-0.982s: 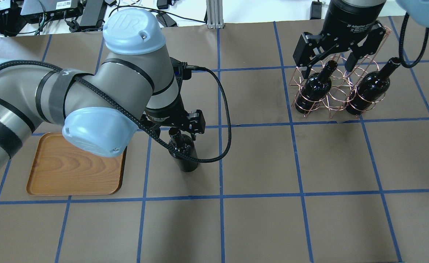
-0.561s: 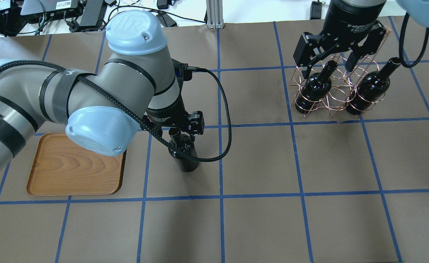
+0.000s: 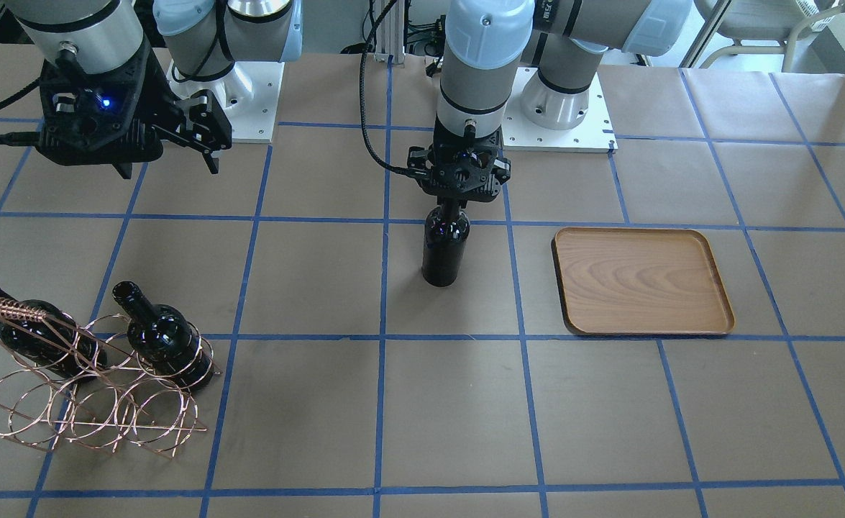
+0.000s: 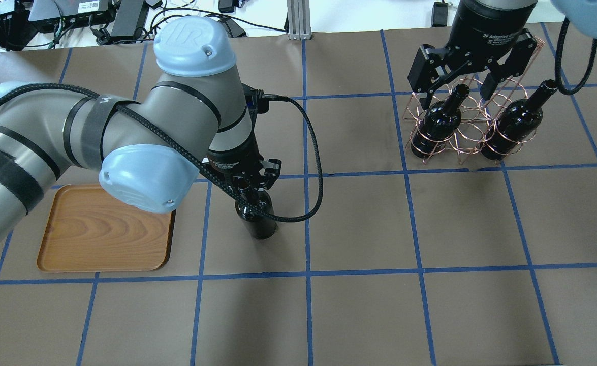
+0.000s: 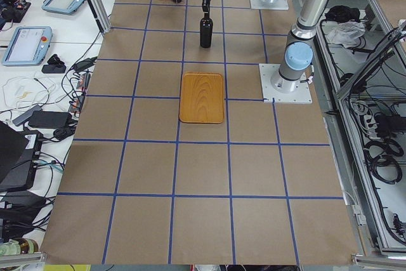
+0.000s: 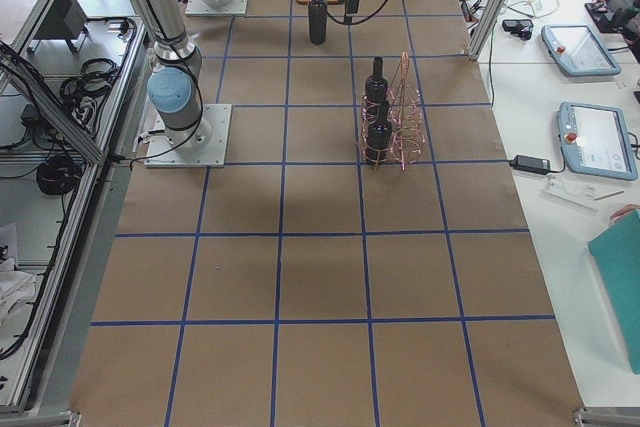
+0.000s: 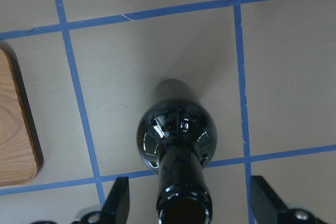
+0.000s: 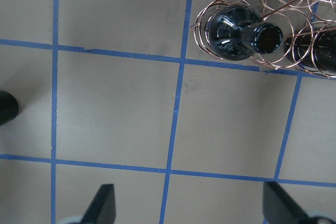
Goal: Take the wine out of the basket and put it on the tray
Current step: 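Lower the left gripper and close it on the bottle neck, then lift the bottle and carry it over the wooden tray, then lower the bottle and lay it down on the wooden tray, then open the left gripper and raise it away from the tray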
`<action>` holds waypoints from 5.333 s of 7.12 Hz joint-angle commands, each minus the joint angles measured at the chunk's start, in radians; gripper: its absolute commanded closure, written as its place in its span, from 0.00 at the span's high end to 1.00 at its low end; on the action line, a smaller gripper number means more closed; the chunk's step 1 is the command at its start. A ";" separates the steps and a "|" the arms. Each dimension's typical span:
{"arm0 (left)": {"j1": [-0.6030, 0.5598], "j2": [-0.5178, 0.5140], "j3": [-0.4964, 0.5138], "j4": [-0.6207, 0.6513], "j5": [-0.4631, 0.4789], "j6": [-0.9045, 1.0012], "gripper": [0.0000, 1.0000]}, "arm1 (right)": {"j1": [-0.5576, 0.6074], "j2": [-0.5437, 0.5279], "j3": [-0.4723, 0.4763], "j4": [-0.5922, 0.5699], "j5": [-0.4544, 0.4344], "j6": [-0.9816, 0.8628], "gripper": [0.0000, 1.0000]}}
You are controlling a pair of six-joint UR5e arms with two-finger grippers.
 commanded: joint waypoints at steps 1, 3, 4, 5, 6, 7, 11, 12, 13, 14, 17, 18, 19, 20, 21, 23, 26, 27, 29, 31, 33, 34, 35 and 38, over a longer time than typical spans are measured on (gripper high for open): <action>0.000 0.000 0.010 -0.002 -0.001 0.001 0.00 | 0.002 0.000 0.000 0.002 -0.005 -0.007 1.00; 0.023 0.032 0.051 -0.026 0.024 0.006 0.00 | 0.002 0.000 0.000 0.002 -0.004 -0.007 1.00; 0.075 0.042 0.116 -0.104 0.056 0.086 0.00 | 0.002 0.000 0.000 0.000 -0.004 -0.007 1.00; 0.163 0.046 0.187 -0.167 0.058 0.143 0.00 | 0.002 0.000 0.000 0.002 -0.004 -0.007 1.00; 0.251 0.050 0.218 -0.178 0.059 0.202 0.00 | 0.002 0.000 0.000 0.002 -0.004 -0.007 1.00; 0.350 0.056 0.215 -0.179 0.061 0.322 0.00 | 0.002 0.000 0.000 0.002 -0.004 -0.009 1.00; 0.665 0.065 0.142 -0.187 0.055 0.637 0.00 | 0.002 -0.002 0.000 0.002 -0.005 -0.009 1.00; 0.672 0.072 0.101 -0.184 0.056 0.636 0.00 | 0.002 -0.002 0.000 0.002 -0.005 -0.009 1.00; 0.680 0.074 0.068 -0.187 0.058 0.641 0.00 | 0.002 0.000 0.000 0.002 -0.004 -0.009 1.00; 0.683 0.074 0.053 -0.180 0.076 0.641 0.00 | 0.000 0.000 0.000 0.000 -0.004 -0.012 1.00; 0.748 0.044 0.047 -0.164 0.084 0.693 0.00 | -0.008 0.000 0.000 -0.002 -0.004 0.022 1.00; 0.747 0.033 0.045 -0.164 0.084 0.692 0.00 | -0.008 0.000 0.000 0.000 -0.004 0.023 1.00; 0.749 0.033 0.045 -0.164 0.087 0.693 0.00 | -0.008 -0.002 0.000 0.005 -0.008 0.026 1.00; 0.749 0.028 0.045 -0.164 0.087 0.695 0.00 | -0.008 -0.002 0.000 0.017 -0.008 0.083 1.00; 0.749 0.027 0.045 -0.164 0.088 0.693 0.20 | -0.008 -0.002 0.000 0.009 -0.008 0.109 1.00; 0.749 0.020 0.045 -0.164 0.088 0.693 0.40 | -0.008 -0.002 0.000 0.000 -0.004 0.100 1.00; 0.750 0.011 0.047 -0.164 0.088 0.688 0.70 | -0.008 -0.002 0.000 0.000 -0.004 0.100 1.00; 0.749 0.016 0.057 -0.161 0.096 0.679 1.00 | -0.008 -0.002 0.000 -0.001 -0.004 0.099 1.00; 0.730 0.042 0.103 -0.190 0.121 0.571 1.00 | -0.009 -0.002 0.000 -0.002 -0.005 0.095 1.00; 0.666 0.068 0.199 -0.236 0.082 0.493 1.00 | -0.009 -0.002 0.000 0.000 -0.007 0.097 1.00; 0.475 0.079 0.226 -0.232 0.071 0.291 1.00 | -0.008 -0.002 0.000 0.000 -0.008 0.095 1.00; 0.372 0.088 0.226 -0.229 0.073 0.211 1.00 | -0.008 -0.002 0.000 0.002 -0.008 0.095 1.00; 0.292 0.094 0.226 -0.227 0.061 0.154 1.00 | -0.008 -0.002 0.000 0.000 -0.010 0.094 1.00; 0.242 0.125 0.225 -0.227 0.033 0.150 1.00 | -0.008 -0.002 0.000 0.002 -0.010 0.095 1.00</action>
